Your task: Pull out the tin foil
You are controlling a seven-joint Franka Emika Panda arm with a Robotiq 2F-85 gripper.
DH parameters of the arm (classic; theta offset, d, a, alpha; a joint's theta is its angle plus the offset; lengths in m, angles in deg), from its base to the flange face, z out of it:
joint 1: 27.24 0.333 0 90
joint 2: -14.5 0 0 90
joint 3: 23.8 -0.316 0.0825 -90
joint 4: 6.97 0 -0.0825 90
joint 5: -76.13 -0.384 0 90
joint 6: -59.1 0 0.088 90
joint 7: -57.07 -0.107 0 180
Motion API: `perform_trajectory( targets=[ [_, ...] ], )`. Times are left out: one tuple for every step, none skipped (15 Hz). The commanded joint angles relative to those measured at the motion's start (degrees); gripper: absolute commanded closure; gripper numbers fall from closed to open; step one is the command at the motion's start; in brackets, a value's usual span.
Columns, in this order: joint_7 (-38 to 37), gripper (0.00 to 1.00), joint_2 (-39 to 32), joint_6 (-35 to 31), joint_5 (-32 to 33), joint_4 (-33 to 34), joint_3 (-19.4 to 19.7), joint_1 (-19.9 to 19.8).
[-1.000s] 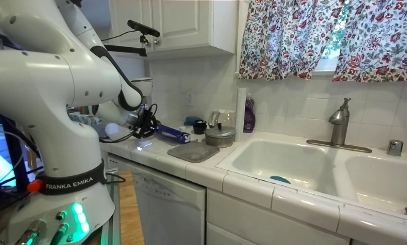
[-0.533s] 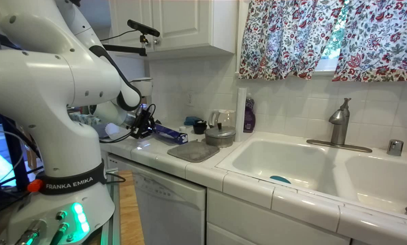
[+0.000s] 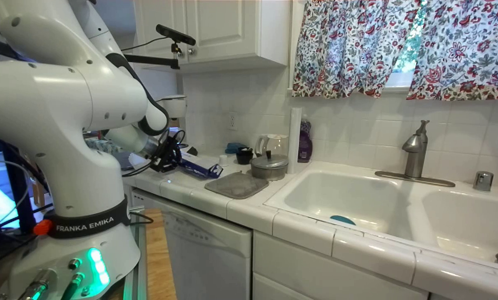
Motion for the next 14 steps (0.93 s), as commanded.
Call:
perform_trajectory(
  targets=[
    [0.2,1.0,-2.96,-0.79,0.81,-2.09,0.13,1.85],
    [0.21,1.0,-3.27,-0.92,0.78,-2.28,0.12,2.2],
    [0.22,1.0,-3.56,-1.01,0.83,-2.49,0.12,2.53],
    [0.31,1.0,-3.87,-1.0,0.79,-2.74,0.16,2.9],
    [0.3,1.0,-4.12,-1.06,0.84,-2.86,0.18,3.18],
    [0.4,1.0,-4.36,-1.07,0.84,-2.92,0.32,3.41],
    [0.47,1.0,-4.63,-1.08,0.78,-2.96,0.51,3.54],
    [0.78,1.0,-5.23,-1.07,0.84,-2.96,1.08,3.52],
    [1.21,1.0,-5.86,-0.91,0.94,-2.82,1.78,3.53],
    [1.86,1.0,-6.05,-0.48,0.93,-2.66,2.59,3.69],
    [2.35,1.0,-6.62,-0.49,0.94,-2.47,3.49,3.61],
    [2.81,1.0,-7.2,-0.37,0.98,-2.32,4.46,3.65],
    [3.21,1.0,-7.67,-0.3,0.94,-2.14,5.35,3.68],
    [3.74,1.0,-8.24,-0.31,0.85,-2.0,6.32,3.82]
  ],
)
